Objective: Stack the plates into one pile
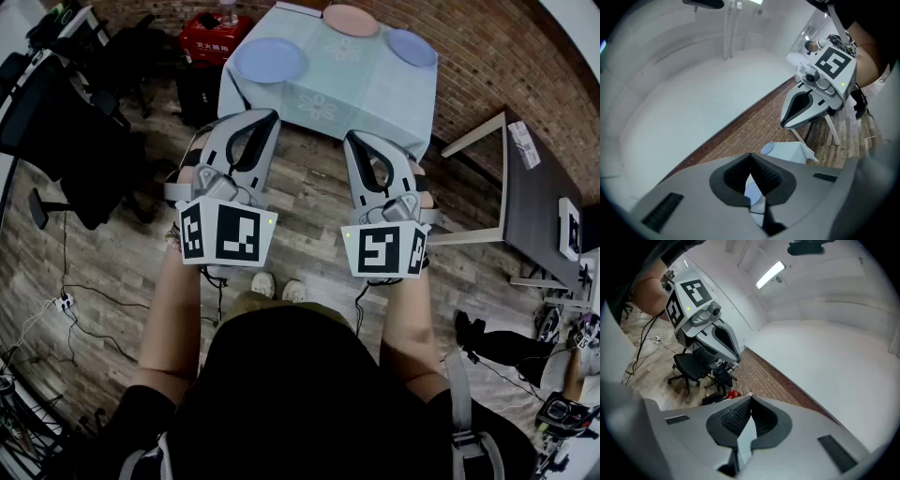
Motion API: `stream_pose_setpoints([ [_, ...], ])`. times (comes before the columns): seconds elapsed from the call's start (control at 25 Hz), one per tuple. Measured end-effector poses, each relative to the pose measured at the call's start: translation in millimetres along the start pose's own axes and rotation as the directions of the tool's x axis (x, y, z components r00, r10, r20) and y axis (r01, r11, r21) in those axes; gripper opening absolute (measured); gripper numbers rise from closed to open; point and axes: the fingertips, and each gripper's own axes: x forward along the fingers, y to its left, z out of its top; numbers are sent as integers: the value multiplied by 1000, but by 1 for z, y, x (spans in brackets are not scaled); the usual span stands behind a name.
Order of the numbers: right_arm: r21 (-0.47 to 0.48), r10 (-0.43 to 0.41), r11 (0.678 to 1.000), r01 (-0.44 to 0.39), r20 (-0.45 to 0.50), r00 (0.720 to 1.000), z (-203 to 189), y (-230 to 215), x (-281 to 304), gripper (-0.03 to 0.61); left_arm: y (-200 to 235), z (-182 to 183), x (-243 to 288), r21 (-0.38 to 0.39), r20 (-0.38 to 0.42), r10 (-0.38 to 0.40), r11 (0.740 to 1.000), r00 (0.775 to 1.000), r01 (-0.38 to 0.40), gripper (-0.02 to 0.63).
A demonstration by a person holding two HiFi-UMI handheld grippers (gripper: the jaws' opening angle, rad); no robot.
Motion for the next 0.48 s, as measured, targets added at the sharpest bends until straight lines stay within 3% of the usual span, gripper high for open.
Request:
stream_pose_setpoints([
  [0.48, -3, -12, 1000, 12, -18, 1000, 9, 12, 2, 35, 4, -10, -14, 15, 8, -17, 1000, 1000, 17, 23],
])
